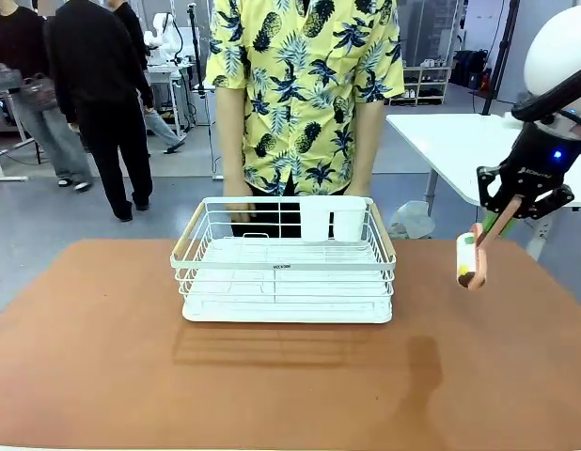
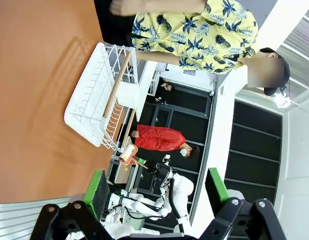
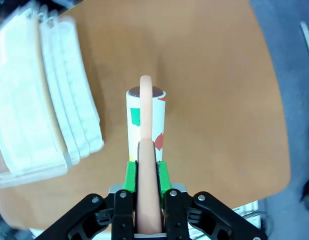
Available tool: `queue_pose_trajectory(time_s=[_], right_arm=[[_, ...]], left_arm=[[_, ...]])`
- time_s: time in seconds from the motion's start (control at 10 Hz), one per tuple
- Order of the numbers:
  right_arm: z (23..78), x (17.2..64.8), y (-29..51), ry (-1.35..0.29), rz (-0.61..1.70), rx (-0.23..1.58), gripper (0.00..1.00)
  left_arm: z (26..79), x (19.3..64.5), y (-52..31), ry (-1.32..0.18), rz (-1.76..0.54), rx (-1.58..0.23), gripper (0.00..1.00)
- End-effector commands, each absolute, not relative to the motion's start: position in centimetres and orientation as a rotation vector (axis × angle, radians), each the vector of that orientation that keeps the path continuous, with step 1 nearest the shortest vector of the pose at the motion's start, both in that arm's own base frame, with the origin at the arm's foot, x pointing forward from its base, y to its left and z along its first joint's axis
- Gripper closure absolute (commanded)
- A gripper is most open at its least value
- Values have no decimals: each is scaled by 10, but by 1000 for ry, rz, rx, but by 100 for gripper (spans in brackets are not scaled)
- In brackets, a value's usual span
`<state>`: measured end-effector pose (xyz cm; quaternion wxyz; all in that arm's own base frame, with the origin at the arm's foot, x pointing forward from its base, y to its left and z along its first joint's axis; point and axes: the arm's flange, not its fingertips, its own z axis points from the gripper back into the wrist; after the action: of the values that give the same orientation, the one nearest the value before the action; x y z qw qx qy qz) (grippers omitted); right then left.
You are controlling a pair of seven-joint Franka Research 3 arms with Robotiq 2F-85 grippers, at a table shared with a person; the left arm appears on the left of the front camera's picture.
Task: Clean the table.
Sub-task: Place the Lint Roller down when the Dish drying rack is positioned in the middle of the table.
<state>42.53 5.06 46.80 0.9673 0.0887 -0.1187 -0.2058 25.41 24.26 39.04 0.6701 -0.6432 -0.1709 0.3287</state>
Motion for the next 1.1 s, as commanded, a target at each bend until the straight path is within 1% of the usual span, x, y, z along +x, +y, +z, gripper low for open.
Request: queue_pose_trajectory(time_s=[0.0,0.1,0.2,0.3,0.5,0.6,0.9,1.0], right_arm=[[472,441,56,-398,-996,199,79],[470,447,54,-430,-1134,248,79],[458,456,54,-490,-1238,260,79],[437,463,56,-490,-1275,253,79],[405,476,48,-445,-1381,369,79],[394,479,42,-419,-1417,400,79],[366,491,35,-337,-1430,472,79],[360,495,32,-325,-1440,462,79]], left_arm=[[390,250,244,-389,713,-1451,0],[390,250,244,-389,713,-1451,0],[390,250,244,-389,713,-1451,0],[390,250,244,-389,713,-1451,0],[390,250,244,-389,713,-1451,0],[390,250,244,-389,713,-1451,0],[390,250,244,-389,713,-1451,0],[390,250,244,-389,713,-1451,0]])
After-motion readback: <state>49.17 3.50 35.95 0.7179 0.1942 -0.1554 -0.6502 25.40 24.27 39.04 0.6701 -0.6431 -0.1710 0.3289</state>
